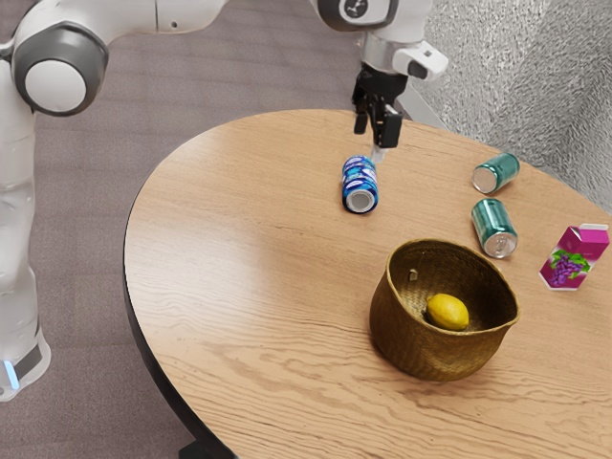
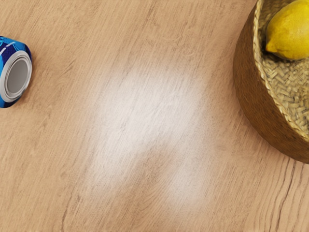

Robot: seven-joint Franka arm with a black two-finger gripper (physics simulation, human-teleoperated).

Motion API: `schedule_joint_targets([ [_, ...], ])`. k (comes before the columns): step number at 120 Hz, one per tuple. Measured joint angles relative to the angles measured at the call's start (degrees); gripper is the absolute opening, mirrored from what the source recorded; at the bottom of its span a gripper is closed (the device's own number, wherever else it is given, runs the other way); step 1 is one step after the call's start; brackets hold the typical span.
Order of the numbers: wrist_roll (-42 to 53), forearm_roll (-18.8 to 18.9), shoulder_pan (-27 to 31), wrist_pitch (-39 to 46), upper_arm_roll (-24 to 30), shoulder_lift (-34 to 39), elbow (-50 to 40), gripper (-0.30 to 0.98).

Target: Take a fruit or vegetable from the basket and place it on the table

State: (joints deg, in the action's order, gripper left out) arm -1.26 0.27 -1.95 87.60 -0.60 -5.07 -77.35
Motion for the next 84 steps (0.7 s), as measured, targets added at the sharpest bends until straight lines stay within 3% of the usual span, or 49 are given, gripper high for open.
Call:
schedule_joint_targets([
  [38, -0.8, 0.5, -0.1, -0.5, 2.0, -1.0, 2.5, 0.69],
  [60, -1.0, 2.7, -10.1, 3.3, 5.3, -4.1, 4.7, 0.68],
  [84, -1.1, 3.8, -9.6, 7.6, 5.0, -7.6, 7.1, 0.69],
])
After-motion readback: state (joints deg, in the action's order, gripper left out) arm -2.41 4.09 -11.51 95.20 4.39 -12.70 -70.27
